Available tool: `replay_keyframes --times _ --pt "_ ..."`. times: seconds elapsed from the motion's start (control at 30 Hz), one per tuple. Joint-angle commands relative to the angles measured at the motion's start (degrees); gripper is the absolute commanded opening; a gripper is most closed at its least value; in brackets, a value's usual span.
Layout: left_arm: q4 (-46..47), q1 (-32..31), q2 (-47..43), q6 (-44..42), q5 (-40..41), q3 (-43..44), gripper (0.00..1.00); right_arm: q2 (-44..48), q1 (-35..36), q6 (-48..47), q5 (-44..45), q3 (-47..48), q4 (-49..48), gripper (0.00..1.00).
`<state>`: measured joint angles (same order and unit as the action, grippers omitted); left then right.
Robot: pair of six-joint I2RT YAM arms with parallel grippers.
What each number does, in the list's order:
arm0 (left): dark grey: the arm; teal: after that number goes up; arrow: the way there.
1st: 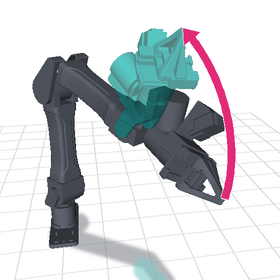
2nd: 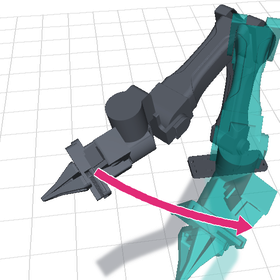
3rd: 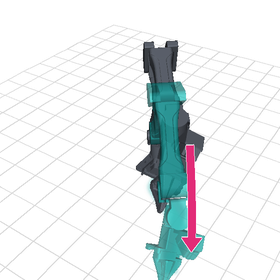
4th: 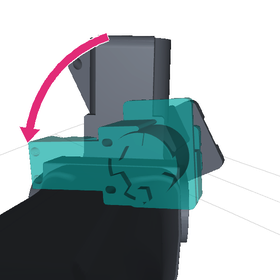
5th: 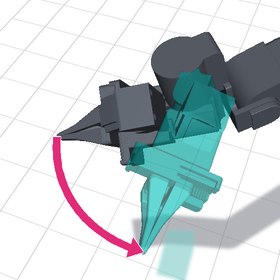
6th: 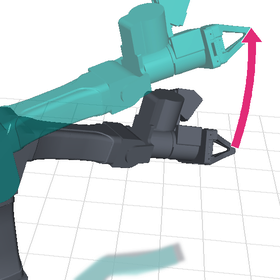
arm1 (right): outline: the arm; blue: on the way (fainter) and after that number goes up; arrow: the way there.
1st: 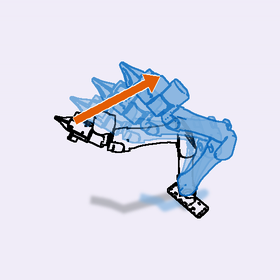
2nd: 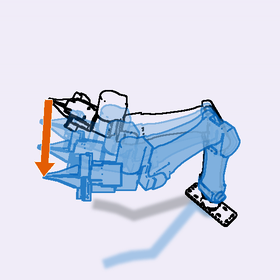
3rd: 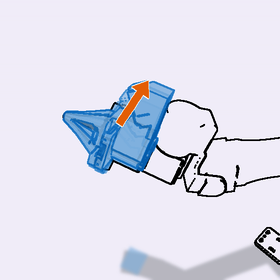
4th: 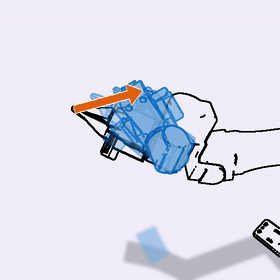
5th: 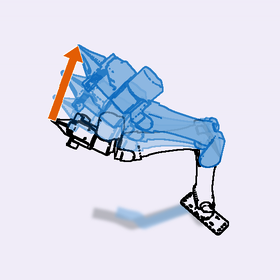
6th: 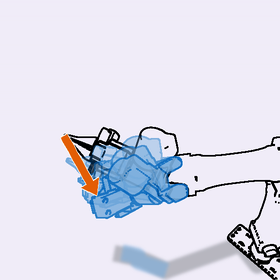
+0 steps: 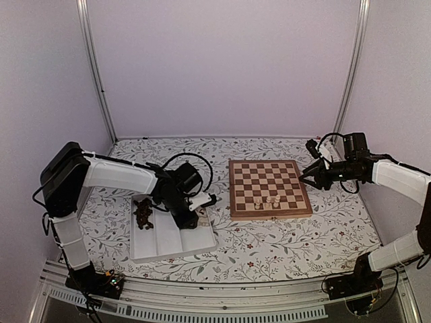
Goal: Set up the chess pieces on the board
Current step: Pick up the chess piece from the storage box.
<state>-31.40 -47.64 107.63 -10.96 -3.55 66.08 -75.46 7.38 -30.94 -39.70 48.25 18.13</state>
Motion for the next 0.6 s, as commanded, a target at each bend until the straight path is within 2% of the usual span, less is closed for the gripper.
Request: replay_keyframes --times 0.0,0.2,0.4,0.47,0.53,0.57 --pt "-1.01 -2.33 -3.33 -0.46 -7.07 -2.69 0.31 -0.08 -0.22 -0.52 -1.8 1.4 0.77 0.4" --pt "0.27 -3.69 -1.67 -1.01 -7.02 -2.35 0.3 -0.64 -0.24 0.06 -2.43 1.84 0.91 0.4" --pt "-0.7 -4.14 -0.49 -2.1 -8.45 -1.93 0.23 -0.75 -0.22 0.55 -2.6 1.85 1.04 0.4" --pt "-0.3 -5.02 -2.19 -2.22 -8.68 -3.07 0.27 -0.82 -0.14 0.76 -2.81 1.89 0.98 0.4" --pt "1.13 -6.02 -4.43 -2.16 -7.43 -4.79 0.38 -1.04 -0.17 0.94 -3.14 1.98 0.95 0.4" --pt "2.22 -6.42 -5.27 -2.14 -6.48 -5.54 0.39 -1.33 -0.19 1.03 -3.34 2.08 0.94 0.4"
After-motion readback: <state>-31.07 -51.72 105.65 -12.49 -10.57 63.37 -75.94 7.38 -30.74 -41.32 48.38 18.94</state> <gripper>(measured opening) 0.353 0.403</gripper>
